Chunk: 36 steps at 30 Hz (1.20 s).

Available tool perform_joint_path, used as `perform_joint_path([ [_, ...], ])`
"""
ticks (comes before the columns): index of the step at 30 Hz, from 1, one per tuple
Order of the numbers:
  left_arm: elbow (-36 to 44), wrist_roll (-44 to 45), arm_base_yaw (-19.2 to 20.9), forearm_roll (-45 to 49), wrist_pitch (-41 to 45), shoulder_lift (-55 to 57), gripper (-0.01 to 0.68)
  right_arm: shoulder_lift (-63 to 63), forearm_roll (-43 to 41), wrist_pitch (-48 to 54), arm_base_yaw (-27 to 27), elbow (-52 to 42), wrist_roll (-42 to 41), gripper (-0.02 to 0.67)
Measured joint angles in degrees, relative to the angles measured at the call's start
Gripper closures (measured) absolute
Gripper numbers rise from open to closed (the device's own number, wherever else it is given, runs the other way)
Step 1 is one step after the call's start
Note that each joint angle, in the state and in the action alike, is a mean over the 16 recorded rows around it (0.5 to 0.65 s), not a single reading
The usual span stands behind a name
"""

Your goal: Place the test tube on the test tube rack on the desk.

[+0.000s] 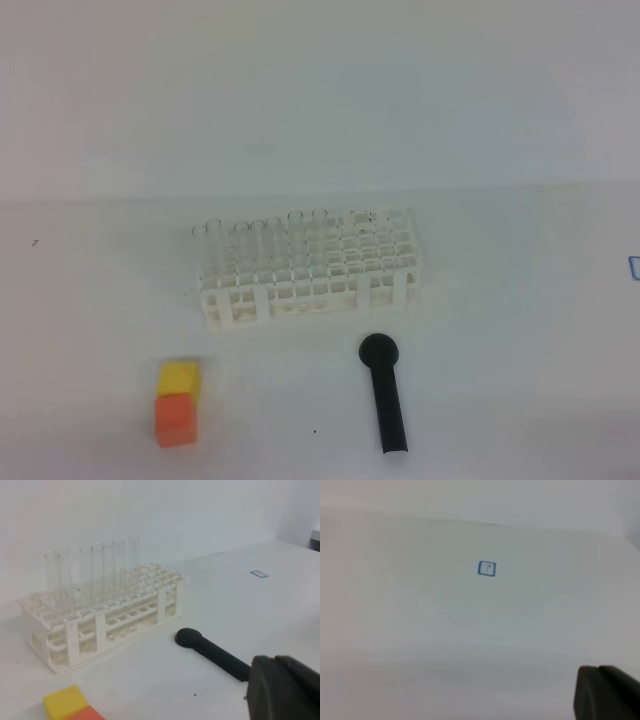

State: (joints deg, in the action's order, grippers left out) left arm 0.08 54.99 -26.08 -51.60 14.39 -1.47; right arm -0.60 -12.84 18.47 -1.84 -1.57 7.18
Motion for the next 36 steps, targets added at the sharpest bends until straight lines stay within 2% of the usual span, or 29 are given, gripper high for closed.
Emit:
perform_joint_path([
  [10, 0.5, 0.0, 0.0, 0.0, 0.0, 0.0, 0.674, 0.0, 9.6, 0.5, 0.2, 0.0, -9.2, 0.650],
  [16, 1.2, 0.0, 0.0, 0.0, 0.0, 0.0, 0.674, 0.0, 12.5, 0.6, 0.2, 0.0, -9.9, 0.650],
  [27, 1.8, 0.0, 0.1, 0.9, 0.0, 0.0, 0.674, 0.0, 12.9, 0.6, 0.2, 0.0, -10.0, 0.650],
  [32, 1.8, -1.3, 2.1, 1.8, -0.5, 0.0, 0.674, 0.0, 13.0, 0.6, 0.2, 0.0, -10.0, 0.650],
  [36, 1.9, -8.7, 5.7, 5.1, -2.1, 0.0, 0.674, 0.0, 13.1, 0.6, 0.2, 0.0, -10.0, 0.650],
])
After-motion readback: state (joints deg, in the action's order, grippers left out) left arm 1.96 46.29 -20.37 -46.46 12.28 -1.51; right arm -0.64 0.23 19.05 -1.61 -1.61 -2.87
